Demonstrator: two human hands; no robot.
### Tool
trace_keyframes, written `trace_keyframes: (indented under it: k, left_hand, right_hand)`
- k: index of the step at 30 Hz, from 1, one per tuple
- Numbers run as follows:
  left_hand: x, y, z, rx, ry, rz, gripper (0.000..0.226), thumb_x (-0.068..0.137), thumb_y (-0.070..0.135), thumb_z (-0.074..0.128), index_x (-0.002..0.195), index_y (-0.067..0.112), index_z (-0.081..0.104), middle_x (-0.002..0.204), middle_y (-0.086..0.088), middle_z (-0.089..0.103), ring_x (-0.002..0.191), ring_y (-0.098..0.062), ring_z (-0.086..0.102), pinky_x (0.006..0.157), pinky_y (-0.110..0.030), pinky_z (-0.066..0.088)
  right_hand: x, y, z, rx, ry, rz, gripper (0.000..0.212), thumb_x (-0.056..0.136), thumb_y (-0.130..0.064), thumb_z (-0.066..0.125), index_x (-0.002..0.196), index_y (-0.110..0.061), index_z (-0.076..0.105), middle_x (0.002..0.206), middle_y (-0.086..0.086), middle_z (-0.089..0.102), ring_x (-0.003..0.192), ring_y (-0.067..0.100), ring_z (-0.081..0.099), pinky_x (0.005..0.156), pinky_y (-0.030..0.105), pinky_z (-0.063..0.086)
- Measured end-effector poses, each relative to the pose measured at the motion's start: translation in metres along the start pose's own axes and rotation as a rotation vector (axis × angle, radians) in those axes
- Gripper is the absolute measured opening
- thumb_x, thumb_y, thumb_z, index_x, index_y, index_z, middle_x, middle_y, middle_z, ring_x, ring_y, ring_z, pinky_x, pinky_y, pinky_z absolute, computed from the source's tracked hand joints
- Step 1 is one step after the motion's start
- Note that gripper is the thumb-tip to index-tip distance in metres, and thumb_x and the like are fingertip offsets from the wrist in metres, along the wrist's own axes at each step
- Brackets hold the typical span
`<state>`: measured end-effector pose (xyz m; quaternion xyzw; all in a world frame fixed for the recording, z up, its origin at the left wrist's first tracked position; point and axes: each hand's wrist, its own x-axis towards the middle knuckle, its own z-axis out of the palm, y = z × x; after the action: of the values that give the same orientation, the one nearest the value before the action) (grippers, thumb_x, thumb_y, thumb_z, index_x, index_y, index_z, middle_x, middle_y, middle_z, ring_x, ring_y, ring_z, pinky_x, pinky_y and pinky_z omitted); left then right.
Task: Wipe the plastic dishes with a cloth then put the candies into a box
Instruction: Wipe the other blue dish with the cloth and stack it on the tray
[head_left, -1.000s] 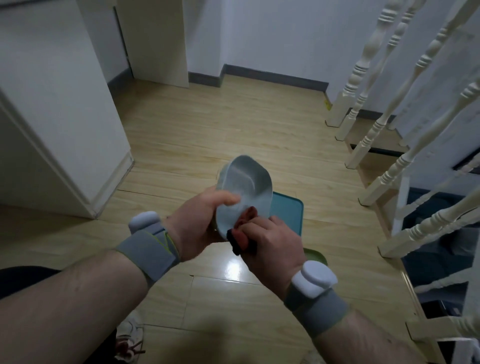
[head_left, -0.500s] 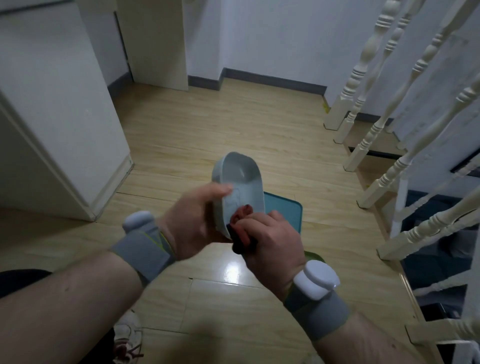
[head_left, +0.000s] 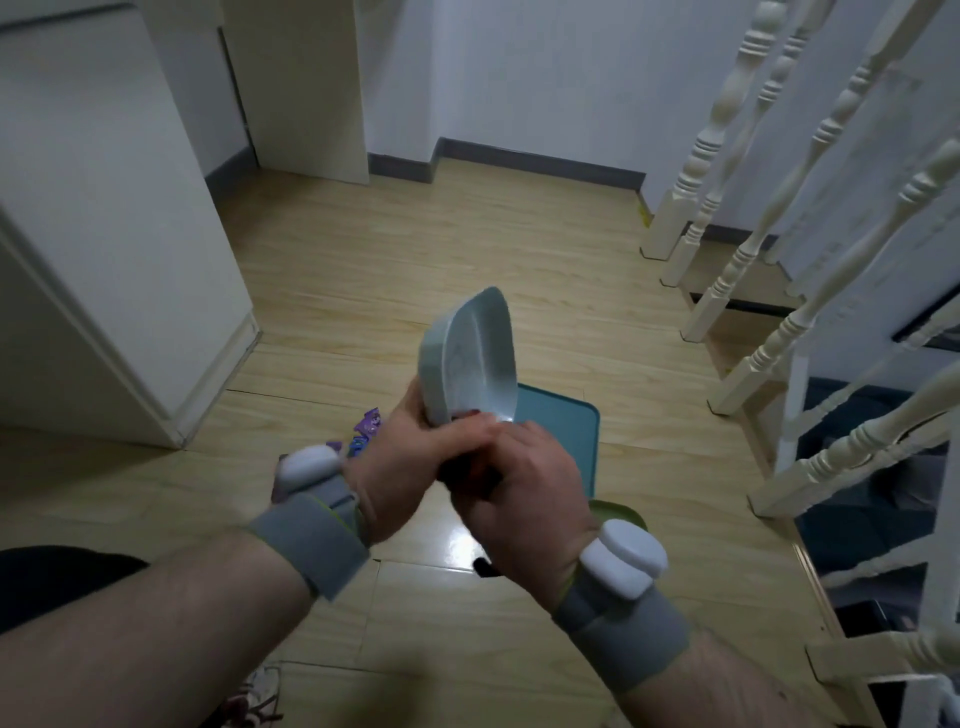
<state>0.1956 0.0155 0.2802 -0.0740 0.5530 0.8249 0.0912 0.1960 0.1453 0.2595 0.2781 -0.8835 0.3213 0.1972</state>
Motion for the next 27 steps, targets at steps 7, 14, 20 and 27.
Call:
trace_keyframes:
  k: [7, 14, 20, 27]
  left_hand:
    - [-0.003, 0.003, -0.013, -0.210, -0.025, -0.201, 0.047, 0.067, 0.025, 0.056, 0.106, 0.000, 0.064, 0.098, -0.018, 0.065, 0.086, -0.030, 0.061, 0.082, -0.039, 0.048]
    - [0.001, 0.016, -0.015, 0.386, -0.177, -0.256, 0.056, 0.054, 0.001, 0.047, 0.109, -0.004, 0.057, 0.098, -0.023, 0.057, 0.084, -0.041, 0.060, 0.065, -0.047, 0.057]
    - [0.002, 0.013, -0.019, 0.338, -0.240, -0.330, 0.065, 0.051, -0.007, 0.042, 0.115, -0.015, 0.050, 0.099, -0.044, 0.054, 0.082, -0.049, 0.062, 0.067, -0.054, 0.057]
    - [0.003, 0.016, -0.027, 0.185, -0.201, -0.229, 0.076, 0.048, -0.012, 0.038, 0.121, 0.006, 0.052, 0.088, -0.021, 0.060, 0.071, -0.033, 0.063, 0.055, -0.040, 0.054]
  right_hand:
    - [-0.009, 0.018, 0.000, -0.177, -0.188, -0.039, 0.019, 0.076, -0.020, 0.073, 0.093, -0.028, 0.071, 0.093, -0.012, 0.068, 0.072, 0.018, 0.052, 0.054, 0.028, 0.045]
    - [-0.003, 0.022, -0.005, -0.175, -0.232, 0.292, 0.020, 0.075, -0.020, 0.061, 0.094, -0.023, 0.068, 0.100, -0.005, 0.064, 0.090, 0.023, 0.056, 0.070, 0.028, 0.044]
    - [0.019, 0.003, -0.019, 0.165, -0.011, 0.233, 0.038, 0.067, -0.014, 0.060, 0.103, -0.018, 0.072, 0.107, -0.004, 0.067, 0.099, 0.010, 0.058, 0.085, 0.010, 0.040]
    - [0.016, -0.010, -0.022, 0.068, -0.631, 0.261, 0.025, 0.072, -0.019, 0.060, 0.093, -0.028, 0.071, 0.097, -0.008, 0.068, 0.088, 0.019, 0.063, 0.078, 0.035, 0.055]
